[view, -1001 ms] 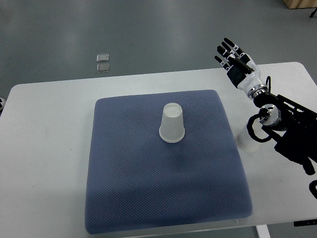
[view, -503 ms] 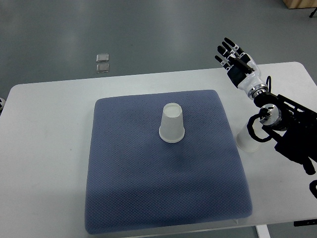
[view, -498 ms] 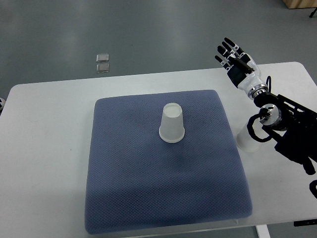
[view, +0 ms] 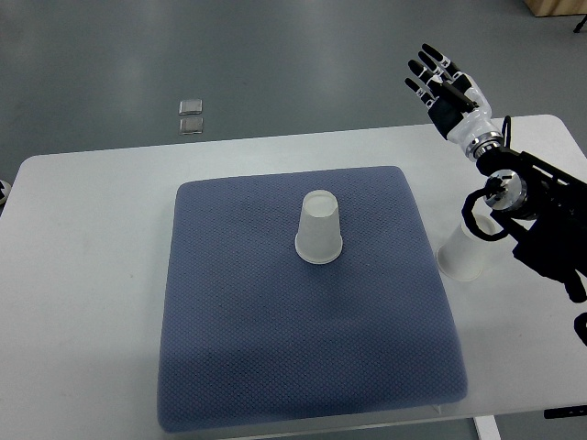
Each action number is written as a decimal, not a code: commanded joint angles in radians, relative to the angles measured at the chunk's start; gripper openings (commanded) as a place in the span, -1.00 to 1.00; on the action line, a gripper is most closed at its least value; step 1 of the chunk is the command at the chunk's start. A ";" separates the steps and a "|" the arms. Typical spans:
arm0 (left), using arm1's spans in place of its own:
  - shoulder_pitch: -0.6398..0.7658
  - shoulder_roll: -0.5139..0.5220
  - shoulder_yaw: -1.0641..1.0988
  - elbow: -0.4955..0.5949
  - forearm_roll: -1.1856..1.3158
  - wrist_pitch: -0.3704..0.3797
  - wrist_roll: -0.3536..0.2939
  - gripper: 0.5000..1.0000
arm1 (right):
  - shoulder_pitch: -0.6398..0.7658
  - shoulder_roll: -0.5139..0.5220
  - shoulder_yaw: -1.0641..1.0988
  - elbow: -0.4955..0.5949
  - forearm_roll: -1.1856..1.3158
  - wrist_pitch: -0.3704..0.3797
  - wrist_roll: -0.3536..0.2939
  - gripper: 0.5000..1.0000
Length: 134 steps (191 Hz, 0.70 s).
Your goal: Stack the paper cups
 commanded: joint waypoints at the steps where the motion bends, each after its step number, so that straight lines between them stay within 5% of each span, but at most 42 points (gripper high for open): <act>1: 0.000 0.000 0.000 0.000 0.001 0.000 0.000 1.00 | 0.020 -0.038 -0.001 0.011 -0.031 -0.036 -0.003 0.66; 77: 0.000 0.000 0.000 0.001 0.001 0.000 0.000 1.00 | 0.082 -0.131 -0.026 0.026 -0.393 -0.079 -0.009 0.64; 134: 0.000 0.000 0.000 0.001 0.001 0.000 0.000 1.00 | 0.158 -0.416 -0.374 0.322 -0.737 0.018 0.005 0.67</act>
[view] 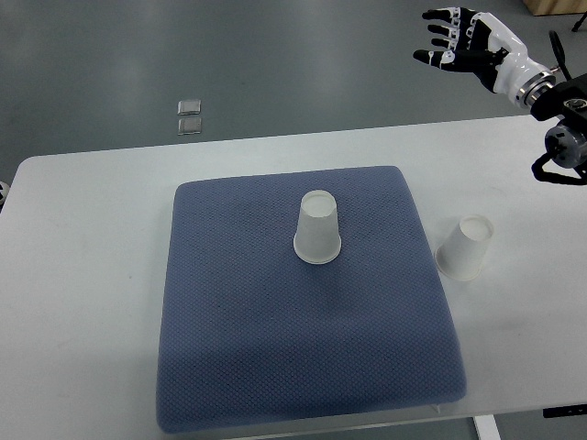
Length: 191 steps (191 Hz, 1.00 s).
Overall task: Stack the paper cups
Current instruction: 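Lower the right hand down beside the loose white paper cup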
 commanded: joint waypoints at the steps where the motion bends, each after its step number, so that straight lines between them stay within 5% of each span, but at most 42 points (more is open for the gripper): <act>1: -0.001 0.000 0.000 0.000 0.000 0.000 0.000 1.00 | 0.027 -0.096 -0.122 0.102 -0.119 0.031 0.003 0.67; 73: -0.001 0.000 0.000 0.000 0.000 0.000 0.000 1.00 | 0.103 -0.413 -0.347 0.476 -0.742 0.053 0.043 0.66; 104: -0.001 0.000 0.000 0.000 0.000 0.000 0.000 1.00 | 0.130 -0.432 -0.367 0.487 -0.860 0.030 0.051 0.65; 149: 0.000 0.000 0.000 0.000 0.000 0.000 0.000 1.00 | 0.127 -0.392 -0.439 0.484 -0.981 -0.105 0.042 0.64; 191: -0.001 0.000 0.000 0.000 0.000 0.000 0.000 1.00 | 0.120 -0.380 -0.466 0.487 -0.978 -0.108 0.048 0.64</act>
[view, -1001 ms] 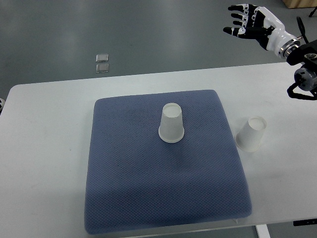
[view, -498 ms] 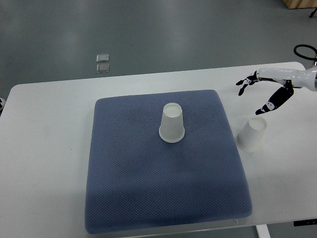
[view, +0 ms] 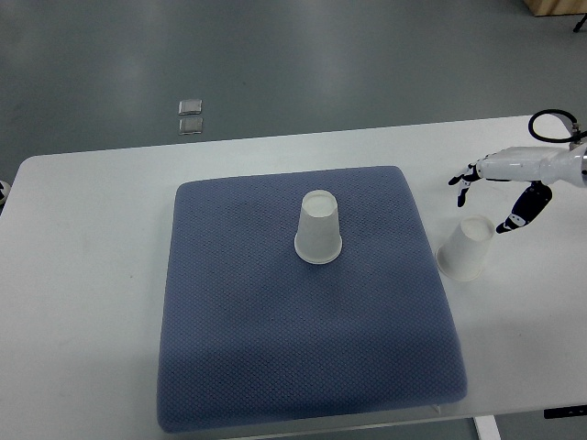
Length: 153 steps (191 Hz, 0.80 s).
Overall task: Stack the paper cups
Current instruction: 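Lower the right hand down beside the loose white paper cup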
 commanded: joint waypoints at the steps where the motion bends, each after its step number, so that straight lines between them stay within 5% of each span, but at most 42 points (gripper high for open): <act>1: 0.001 0.000 0.000 0.000 0.000 0.000 0.000 1.00 | -0.005 0.003 -0.012 0.003 -0.001 0.003 0.005 0.64; 101: 0.001 0.000 0.000 0.000 0.000 0.000 0.000 1.00 | -0.088 0.070 -0.031 -0.033 -0.013 -0.086 -0.003 0.64; 153: 0.000 0.000 0.000 0.000 0.000 0.000 0.000 1.00 | -0.125 0.106 -0.031 -0.079 -0.014 -0.142 -0.003 0.47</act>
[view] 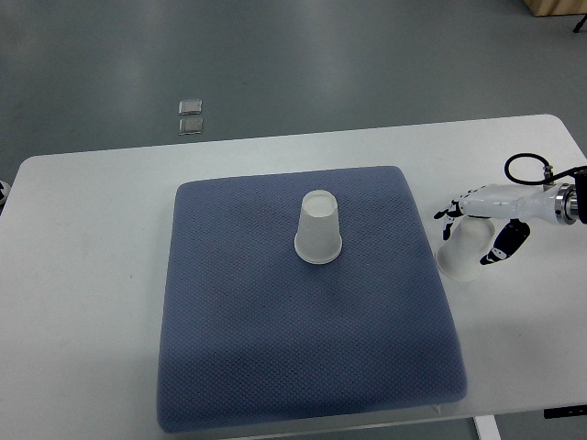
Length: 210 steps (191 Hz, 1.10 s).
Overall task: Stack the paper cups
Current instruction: 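Lower the right hand down beside the loose white paper cup, then close the right hand fingers around the loose white paper cup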
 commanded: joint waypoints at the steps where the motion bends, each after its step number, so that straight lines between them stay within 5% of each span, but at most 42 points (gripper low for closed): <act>1: -0.001 0.000 0.000 0.000 0.000 0.000 0.000 1.00 | -0.006 0.005 0.000 -0.007 0.000 -0.013 0.000 0.47; 49: -0.001 0.000 0.000 0.000 0.000 0.000 0.000 1.00 | -0.017 0.008 0.000 -0.022 0.000 -0.016 0.000 -0.16; 80: 0.001 0.000 0.000 0.000 0.000 0.000 0.000 1.00 | -0.020 0.008 0.000 -0.022 0.000 -0.014 0.002 -0.83; 163: 0.001 0.000 0.000 0.000 0.000 0.000 0.000 1.00 | 0.048 -0.024 -0.003 -0.022 0.001 0.002 0.011 -0.83; 210: -0.001 0.000 0.000 0.000 0.000 0.000 0.000 1.00 | 0.206 -0.046 0.003 -0.007 0.004 0.081 0.024 -0.83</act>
